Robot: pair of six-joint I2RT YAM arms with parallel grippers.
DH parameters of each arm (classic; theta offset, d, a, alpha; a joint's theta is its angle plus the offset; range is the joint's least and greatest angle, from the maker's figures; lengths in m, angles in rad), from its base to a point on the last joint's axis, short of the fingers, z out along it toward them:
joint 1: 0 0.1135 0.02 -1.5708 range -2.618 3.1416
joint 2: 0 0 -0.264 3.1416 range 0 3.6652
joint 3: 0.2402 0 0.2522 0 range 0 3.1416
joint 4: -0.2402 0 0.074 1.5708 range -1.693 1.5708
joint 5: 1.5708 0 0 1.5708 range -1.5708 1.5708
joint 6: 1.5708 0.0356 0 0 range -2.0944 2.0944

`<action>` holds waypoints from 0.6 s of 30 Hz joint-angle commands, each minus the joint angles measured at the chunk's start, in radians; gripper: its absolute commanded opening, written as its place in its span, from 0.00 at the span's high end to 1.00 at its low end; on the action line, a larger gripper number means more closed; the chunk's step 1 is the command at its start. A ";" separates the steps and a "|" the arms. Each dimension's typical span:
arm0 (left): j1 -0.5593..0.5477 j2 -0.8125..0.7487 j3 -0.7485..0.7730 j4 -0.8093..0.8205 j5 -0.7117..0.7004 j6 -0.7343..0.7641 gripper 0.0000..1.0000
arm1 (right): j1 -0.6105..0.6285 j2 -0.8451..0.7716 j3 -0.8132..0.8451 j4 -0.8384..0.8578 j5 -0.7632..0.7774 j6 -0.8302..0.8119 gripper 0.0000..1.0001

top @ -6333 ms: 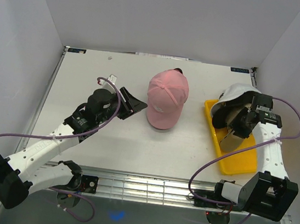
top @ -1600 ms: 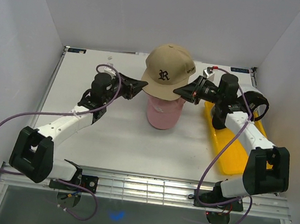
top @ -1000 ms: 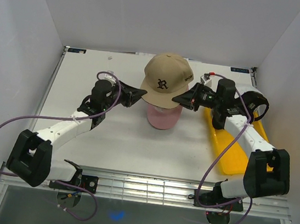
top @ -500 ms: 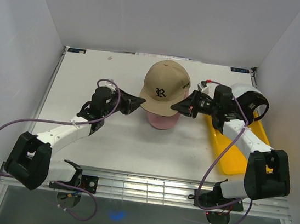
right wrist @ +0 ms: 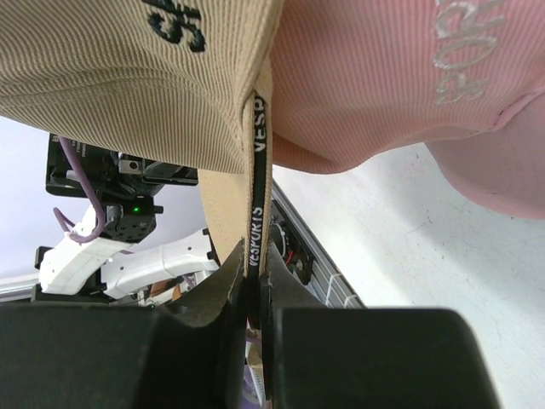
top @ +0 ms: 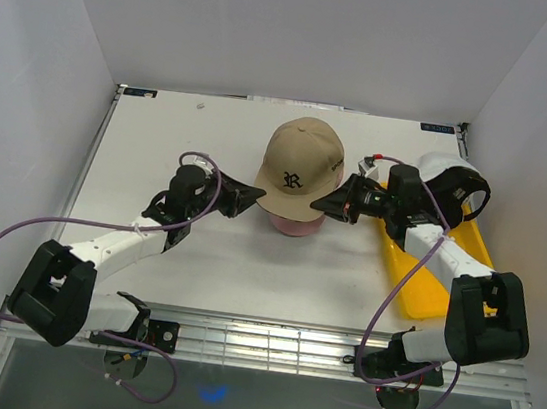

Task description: Stack the hats

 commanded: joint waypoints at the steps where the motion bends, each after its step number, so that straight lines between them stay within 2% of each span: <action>1: -0.023 -0.014 -0.016 0.024 0.048 0.026 1.00 | 0.012 -0.001 -0.031 -0.035 0.032 -0.106 0.92; 18: -0.027 0.039 -0.085 0.027 0.019 0.031 1.00 | 0.012 0.031 -0.080 -0.049 0.062 -0.161 0.92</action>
